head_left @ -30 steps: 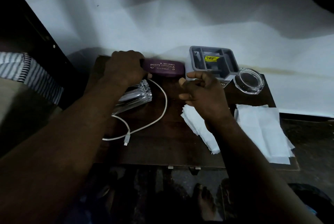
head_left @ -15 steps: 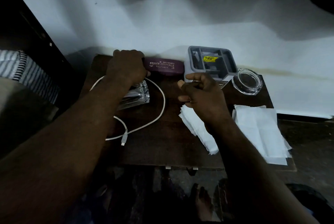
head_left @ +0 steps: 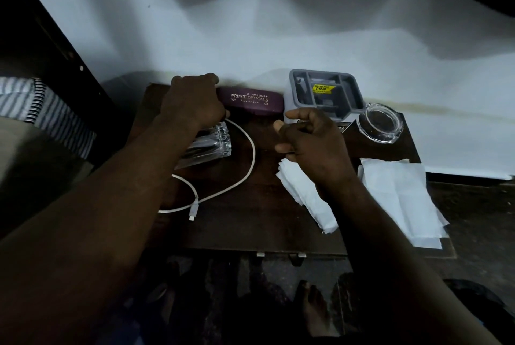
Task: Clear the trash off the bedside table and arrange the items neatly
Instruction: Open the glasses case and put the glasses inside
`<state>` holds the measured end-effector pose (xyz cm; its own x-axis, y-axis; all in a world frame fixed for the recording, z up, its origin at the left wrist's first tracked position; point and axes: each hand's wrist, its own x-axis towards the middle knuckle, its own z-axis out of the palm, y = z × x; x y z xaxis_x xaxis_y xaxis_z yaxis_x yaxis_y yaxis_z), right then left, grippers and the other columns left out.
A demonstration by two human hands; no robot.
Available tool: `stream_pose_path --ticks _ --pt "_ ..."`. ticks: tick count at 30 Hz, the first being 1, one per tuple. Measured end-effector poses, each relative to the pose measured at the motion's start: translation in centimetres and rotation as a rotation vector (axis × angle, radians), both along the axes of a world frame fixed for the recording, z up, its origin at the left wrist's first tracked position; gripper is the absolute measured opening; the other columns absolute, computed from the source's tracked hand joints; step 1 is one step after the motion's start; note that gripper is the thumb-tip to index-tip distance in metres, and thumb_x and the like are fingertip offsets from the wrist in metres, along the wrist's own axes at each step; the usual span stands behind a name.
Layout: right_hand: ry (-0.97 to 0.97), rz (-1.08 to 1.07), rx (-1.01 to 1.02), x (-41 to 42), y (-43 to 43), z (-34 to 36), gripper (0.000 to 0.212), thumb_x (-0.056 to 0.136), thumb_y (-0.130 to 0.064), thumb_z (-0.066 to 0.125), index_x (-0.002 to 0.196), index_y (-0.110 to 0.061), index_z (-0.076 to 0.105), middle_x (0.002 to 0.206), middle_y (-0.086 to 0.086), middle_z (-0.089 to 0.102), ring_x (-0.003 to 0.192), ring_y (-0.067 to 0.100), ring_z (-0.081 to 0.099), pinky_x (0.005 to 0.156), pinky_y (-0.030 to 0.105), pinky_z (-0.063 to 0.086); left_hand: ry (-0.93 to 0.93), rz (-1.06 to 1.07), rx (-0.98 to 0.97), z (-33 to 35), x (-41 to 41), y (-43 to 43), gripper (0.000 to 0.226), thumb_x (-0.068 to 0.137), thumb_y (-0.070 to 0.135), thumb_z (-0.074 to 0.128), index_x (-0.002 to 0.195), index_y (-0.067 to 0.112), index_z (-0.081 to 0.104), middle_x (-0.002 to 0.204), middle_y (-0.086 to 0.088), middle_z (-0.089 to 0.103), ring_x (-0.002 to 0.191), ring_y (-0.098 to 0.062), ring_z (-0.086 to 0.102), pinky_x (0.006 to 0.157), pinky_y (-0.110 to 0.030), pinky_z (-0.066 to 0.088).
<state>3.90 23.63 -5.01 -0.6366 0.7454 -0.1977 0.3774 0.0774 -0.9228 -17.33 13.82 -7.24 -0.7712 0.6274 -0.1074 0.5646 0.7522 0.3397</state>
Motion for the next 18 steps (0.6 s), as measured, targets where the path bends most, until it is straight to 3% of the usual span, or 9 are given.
stream_pose_path --ticks 13,18 --pt "-0.015 -0.002 0.047 0.7 0.1 0.3 0.033 0.092 -0.035 0.078 0.121 -0.024 0.066 0.102 -0.001 0.076 0.075 0.013 0.079 0.082 0.039 0.063 0.034 -0.02 0.016 0.8 0.6 -1.0 0.071 0.081 0.05 0.076 0.142 0.022 0.053 0.137 -0.017 0.06 0.128 -0.036 0.053 0.109 -0.04 0.034" --pt "-0.062 0.019 0.168 0.7 0.1 0.1 0.02 0.09 -0.033 0.079 0.106 -0.026 0.07 0.091 -0.006 0.078 0.076 0.012 0.077 0.081 0.034 0.06 0.061 -0.048 0.024 1.4 1.1 -0.5 0.07 0.082 0.049 0.074 0.144 0.025 0.051 0.137 -0.014 0.06 0.131 -0.038 0.049 0.111 -0.044 0.037"
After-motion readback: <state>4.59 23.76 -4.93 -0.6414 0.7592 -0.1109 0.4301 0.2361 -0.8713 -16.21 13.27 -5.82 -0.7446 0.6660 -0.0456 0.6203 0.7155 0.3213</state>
